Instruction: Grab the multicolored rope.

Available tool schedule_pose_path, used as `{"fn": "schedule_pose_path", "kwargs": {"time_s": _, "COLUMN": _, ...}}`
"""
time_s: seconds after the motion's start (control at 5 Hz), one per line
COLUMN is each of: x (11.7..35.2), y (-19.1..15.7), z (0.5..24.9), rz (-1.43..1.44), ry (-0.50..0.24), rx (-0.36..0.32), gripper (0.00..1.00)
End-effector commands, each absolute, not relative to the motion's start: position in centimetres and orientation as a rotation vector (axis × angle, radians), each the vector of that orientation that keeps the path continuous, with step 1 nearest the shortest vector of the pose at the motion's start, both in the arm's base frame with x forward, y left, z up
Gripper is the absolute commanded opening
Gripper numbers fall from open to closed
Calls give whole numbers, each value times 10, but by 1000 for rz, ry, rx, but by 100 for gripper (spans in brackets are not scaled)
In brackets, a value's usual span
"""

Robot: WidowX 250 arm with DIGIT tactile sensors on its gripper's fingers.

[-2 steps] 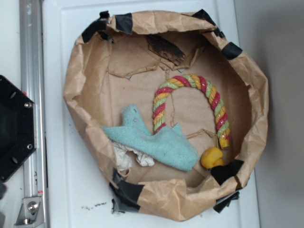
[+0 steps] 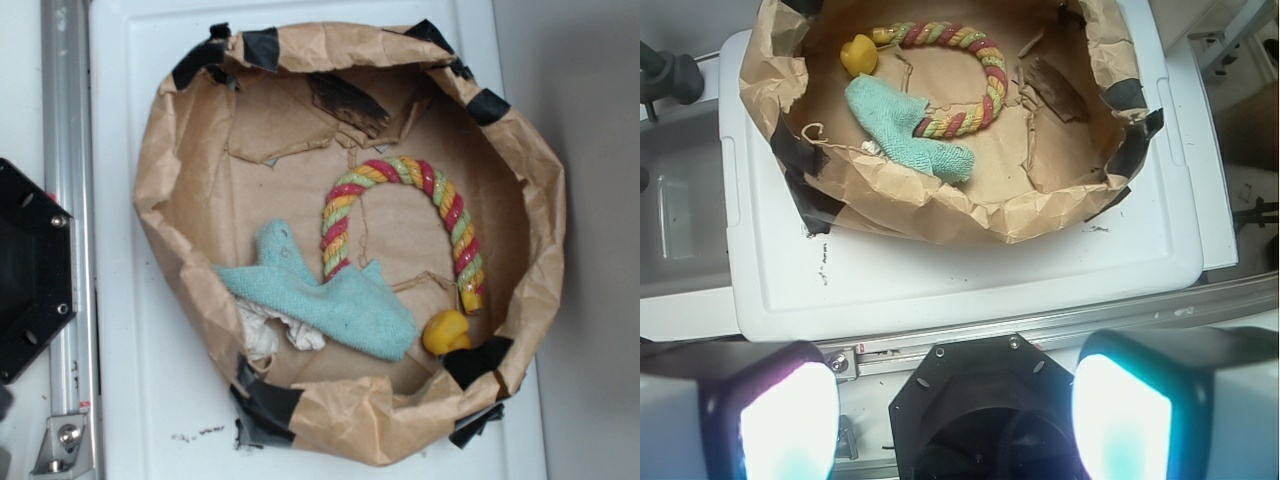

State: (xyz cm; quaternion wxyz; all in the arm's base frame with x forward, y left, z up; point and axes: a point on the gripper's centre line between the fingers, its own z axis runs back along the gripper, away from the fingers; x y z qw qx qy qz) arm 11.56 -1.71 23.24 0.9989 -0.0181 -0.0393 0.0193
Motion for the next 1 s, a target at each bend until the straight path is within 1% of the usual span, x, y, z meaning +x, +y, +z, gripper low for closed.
{"fn": "schedule_pose_path", "kwargs": {"time_s": 0.0, "x": 197, "y": 22, "z": 181, "rz": -49, "ry": -191, "rx": -74, "gripper": 100}}
{"fn": "schedule_pose_path", "kwargs": {"time_s": 0.2, "x": 223, "y": 28, "z": 157, "rz": -108, "ry": -334, "rx": 29, "gripper": 100}}
{"fn": "schedule_pose_path", "kwargs": {"time_s": 0.4, "x": 247, "y": 24, "z": 114, "rz": -193, "ry": -303, "rx": -4, "gripper": 100}}
{"fn": "schedule_pose_path", "kwargs": {"time_s": 0.6, "x": 268, "y": 18, "z": 87, "rz": -230, "ry": -236, "rx": 37, "gripper": 100}}
{"fn": "schedule_pose_path", "kwargs": {"time_s": 0.8, "x": 283, "y": 21, "z": 78, "rz": -238, "ry": -216, "rx": 34, "gripper": 100}}
